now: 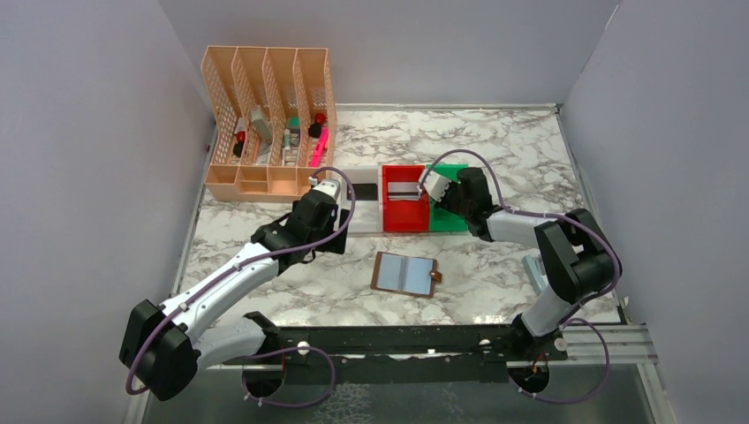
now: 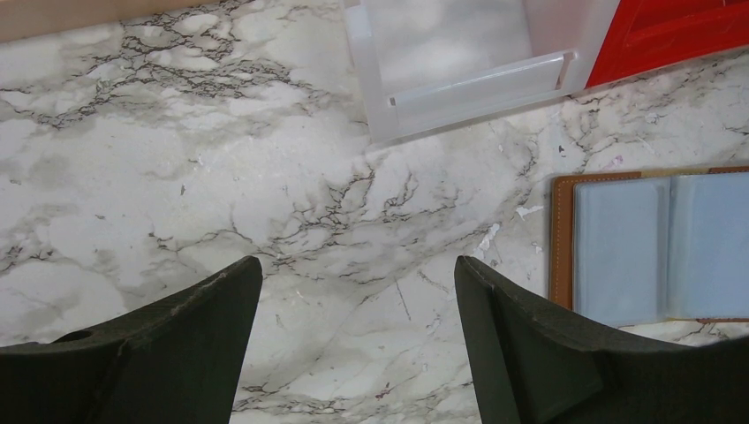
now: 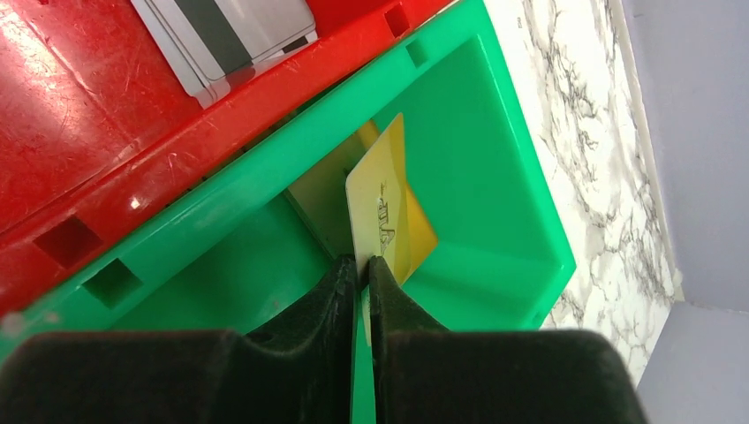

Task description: Take the credit cards out of the card holder

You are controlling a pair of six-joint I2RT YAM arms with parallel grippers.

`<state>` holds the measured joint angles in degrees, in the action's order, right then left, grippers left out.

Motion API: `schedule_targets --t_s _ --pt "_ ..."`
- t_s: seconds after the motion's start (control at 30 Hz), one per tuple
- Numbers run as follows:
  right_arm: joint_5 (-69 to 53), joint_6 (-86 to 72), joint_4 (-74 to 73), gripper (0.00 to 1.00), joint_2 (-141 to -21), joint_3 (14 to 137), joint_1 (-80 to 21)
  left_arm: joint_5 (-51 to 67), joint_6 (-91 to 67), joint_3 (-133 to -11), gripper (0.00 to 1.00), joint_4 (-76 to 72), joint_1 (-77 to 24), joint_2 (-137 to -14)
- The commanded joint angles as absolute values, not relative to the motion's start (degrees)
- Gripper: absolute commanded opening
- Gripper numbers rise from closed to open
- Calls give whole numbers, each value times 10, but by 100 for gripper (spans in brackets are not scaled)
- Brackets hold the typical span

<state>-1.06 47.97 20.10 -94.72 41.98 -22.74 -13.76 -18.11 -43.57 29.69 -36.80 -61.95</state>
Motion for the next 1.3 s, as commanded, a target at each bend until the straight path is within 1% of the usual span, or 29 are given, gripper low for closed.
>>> schedule_targets --t_s 0.0,0.13,0.17,0.2,0.23,0.53,0.63,0.7,0.83,0.93,1.03,1.13,1.27 --pt "1 466 185 14 -959 436 -223 -134 -174 -433 83 298 -365 -620" --pt "0 466 185 16 -955 437 -223 -135 -174 -433 83 299 -365 -620" --pt "-1 465 185 20 -953 437 -223 -135 -174 -433 83 299 -365 -620" --pt "-2 463 183 29 -953 437 -223 -134 -175 -433 83 298 -365 -621" --pt "-4 463 180 33 -952 438 -223 -134 -175 -433 83 298 -365 -621" --pt "3 435 197 35 -925 435 -223 -132 -174 -433 83 298 -365 -621" --pt "14 379 219 37 -890 437 -223 -132 -174 -433 83 298 -365 -622" --pt "25 294 208 37 -867 451 -223 -132 -174 -434 83 298 -365 -623" --pt "61 77 124 35 -834 489 -223 -134 -174 -434 83 298 -364 -623" --pt "62 -65 -8 32 -846 540 -223 -136 -175 -433 83 298 -364 -621" --pt "42 -132 -78 22 -870 564 -223 -137 -176 -433 83 298 -363 -619" --pt "32 -180 -80 19 -876 552 -223 -138 -176 -433 83 298 -363 -618" --pt "17 -216 -83 13 -900 551 -223 -138 -176 -433 83 297 -363 -617"
